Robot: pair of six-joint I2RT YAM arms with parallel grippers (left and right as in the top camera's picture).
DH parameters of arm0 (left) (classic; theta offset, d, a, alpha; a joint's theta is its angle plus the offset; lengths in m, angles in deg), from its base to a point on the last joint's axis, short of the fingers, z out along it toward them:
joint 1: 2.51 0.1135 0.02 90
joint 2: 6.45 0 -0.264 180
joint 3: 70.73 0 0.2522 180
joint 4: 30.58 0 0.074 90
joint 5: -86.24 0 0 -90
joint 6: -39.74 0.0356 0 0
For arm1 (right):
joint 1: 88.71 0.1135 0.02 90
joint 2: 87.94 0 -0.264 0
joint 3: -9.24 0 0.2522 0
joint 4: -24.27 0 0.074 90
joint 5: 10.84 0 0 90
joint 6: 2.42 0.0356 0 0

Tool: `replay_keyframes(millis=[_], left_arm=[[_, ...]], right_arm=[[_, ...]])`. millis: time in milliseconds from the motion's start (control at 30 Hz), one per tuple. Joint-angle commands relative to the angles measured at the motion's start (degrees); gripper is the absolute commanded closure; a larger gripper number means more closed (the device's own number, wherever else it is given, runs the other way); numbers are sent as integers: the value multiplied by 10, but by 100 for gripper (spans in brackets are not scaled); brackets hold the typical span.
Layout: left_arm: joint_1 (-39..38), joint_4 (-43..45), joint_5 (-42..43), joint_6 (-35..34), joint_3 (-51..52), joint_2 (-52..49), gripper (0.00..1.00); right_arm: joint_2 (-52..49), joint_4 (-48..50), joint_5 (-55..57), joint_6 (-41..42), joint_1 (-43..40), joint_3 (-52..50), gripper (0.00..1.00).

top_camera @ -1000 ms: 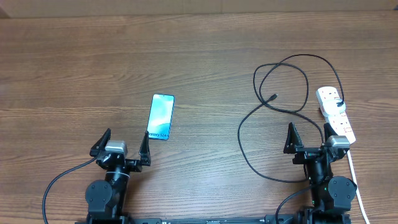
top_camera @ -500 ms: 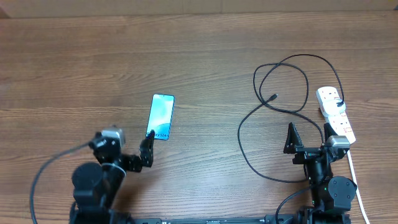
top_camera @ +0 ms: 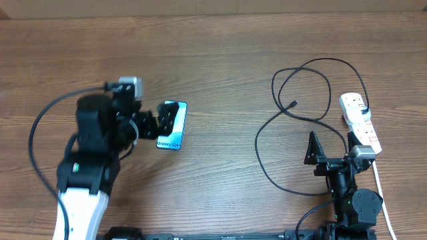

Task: Plug charger to phone and switch on socket
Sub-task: 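Move the left gripper down over the Galaxy phone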

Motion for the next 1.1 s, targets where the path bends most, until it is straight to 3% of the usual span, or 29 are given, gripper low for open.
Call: replay_keyframes(millis=[0,333,567,1067], left_arm=[[-27,-30,5,-9,-67,-68,0],[-42,-83,-4,25,-87,-189,0],[-42,-106,-158,38,-87,-269,0],[-64,-100,-158,69,-87,-417,0]], right_arm=[[5,3,2,-2,-1,-6,0],[5,3,2,-2,-1,-6,0],[5,3,2,-2,-1,-6,0],[5,3,2,-2,-1,-6,0]])
